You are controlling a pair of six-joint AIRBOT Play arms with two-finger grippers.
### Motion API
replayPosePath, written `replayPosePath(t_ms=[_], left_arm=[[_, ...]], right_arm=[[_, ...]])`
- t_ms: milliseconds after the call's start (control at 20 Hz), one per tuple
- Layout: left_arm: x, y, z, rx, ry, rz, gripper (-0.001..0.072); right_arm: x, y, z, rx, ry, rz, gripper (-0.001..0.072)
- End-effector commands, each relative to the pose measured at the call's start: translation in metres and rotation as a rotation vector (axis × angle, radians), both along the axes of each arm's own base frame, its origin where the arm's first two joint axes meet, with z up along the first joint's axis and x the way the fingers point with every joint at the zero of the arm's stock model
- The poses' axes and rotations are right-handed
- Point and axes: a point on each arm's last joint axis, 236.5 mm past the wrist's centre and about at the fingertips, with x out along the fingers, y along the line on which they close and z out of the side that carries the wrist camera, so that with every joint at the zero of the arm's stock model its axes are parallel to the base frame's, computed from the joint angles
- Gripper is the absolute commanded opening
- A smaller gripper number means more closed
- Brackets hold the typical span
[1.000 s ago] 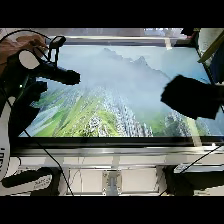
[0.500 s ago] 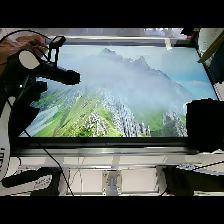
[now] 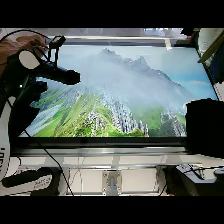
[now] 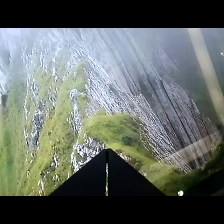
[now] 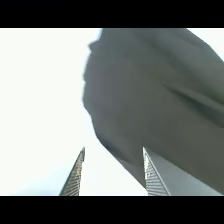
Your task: Fold the clothes and pants, and hang the long-sleeved shirts on hangers.
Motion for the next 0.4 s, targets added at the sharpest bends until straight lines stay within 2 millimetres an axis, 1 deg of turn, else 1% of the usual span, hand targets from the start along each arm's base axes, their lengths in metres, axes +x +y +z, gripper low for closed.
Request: replayPosePath(t_ms=[0, 50, 150, 250, 350], left_arm=[[0.0, 0.0, -0.001, 0.0, 0.003, 0.001, 0.0026], [0.0, 0.0, -0.001, 0.0, 0.003, 0.001, 0.0026], [0.0, 0.0, -0.001, 0.0, 0.003, 0.001, 0.0026], [0.0, 0.0, -0.001, 0.0, 0.003, 0.001, 0.0026], [0.0, 0.0, -0.001, 0.0, 0.003, 0.001, 0.0026]], right_arm=[[0.061, 0.082, 0.081, -0.123, -0.238, 0.223, 0.0409], [0.071, 0.111, 0.075, -0.124, -0.208, 0.333, 0.0409], [0.082, 0.158, 0.06, -0.108, -0.144, 0.498, 0.0409], [0.088, 0.192, 0.051, -0.123, -0.099, 0.617, 0.0409], [0.092, 0.216, 0.047, -0.131, -0.084, 0.696, 0.0409]])
